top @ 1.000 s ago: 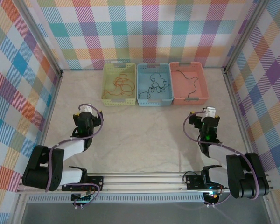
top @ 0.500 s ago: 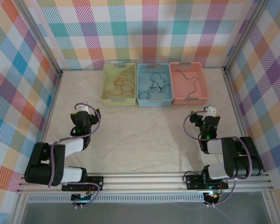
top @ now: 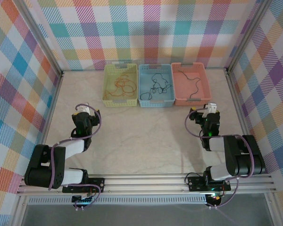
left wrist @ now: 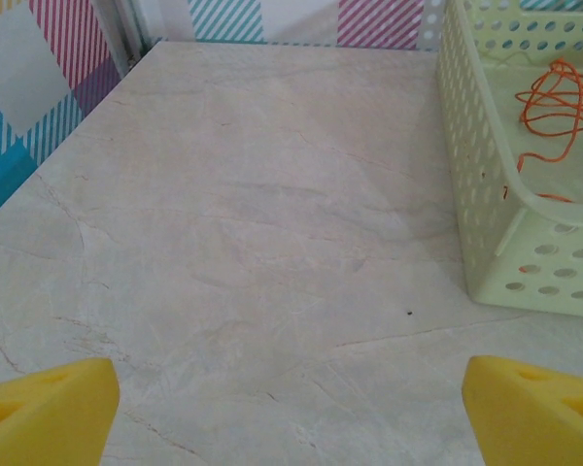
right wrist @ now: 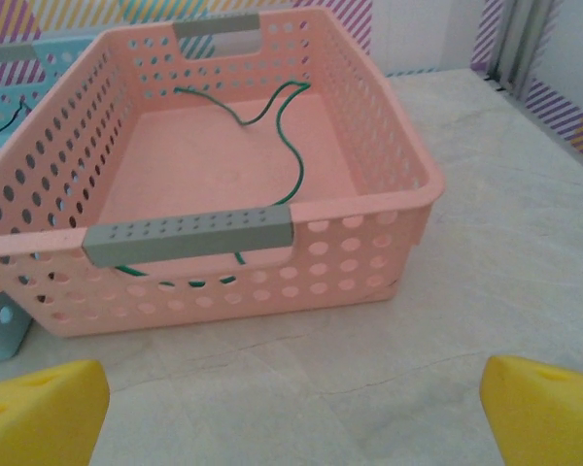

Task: Untangle the cables

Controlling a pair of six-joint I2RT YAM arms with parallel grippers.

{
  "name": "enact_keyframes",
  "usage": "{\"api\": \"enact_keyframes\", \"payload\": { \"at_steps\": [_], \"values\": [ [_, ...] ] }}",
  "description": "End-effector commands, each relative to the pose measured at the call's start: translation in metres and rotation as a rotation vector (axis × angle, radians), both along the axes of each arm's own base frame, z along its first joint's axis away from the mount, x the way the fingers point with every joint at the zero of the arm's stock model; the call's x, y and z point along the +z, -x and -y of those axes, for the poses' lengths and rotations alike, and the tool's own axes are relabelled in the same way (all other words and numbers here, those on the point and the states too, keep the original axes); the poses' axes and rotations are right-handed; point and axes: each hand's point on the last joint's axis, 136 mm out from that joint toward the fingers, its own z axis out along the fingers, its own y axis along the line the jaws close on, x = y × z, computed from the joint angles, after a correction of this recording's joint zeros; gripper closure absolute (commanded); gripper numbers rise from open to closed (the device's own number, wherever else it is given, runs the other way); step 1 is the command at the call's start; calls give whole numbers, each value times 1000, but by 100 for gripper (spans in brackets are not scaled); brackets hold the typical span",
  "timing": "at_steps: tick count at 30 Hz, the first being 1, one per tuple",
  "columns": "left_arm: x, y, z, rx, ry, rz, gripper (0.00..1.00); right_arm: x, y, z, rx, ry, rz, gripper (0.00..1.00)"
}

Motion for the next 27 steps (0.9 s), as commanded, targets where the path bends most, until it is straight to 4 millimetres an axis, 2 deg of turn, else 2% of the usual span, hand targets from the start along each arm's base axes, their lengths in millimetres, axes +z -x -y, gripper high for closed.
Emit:
{"api": "enact_keyframes", "payload": {
  "at_steps": [1,7,11,15,17,20,27],
  "values": [
    [6,1,-6,20,-17,25,9,-1,-8,-4,31,2,8,2],
    [8,5,-19,78,-51,27,8,-5,-12,-9,65,6,-7,1],
    [8,0,-10,25,-41,31,7,-6,-15,-10,71,8,-21,2],
    [7,-4,18,-107,36,40,7,-6,-15,-10,74,10,-21,2],
    [9,-2,22,-118,93,83,5,-6,-15,-10,73,10,-22,1],
    [6,-9,30,-162,91,46,6,-7,-18,-10,72,9,-34,2],
    [-15,-30,37,-201,59,-35,5,-10,-22,-9,64,6,-67,0]
  ]
}}
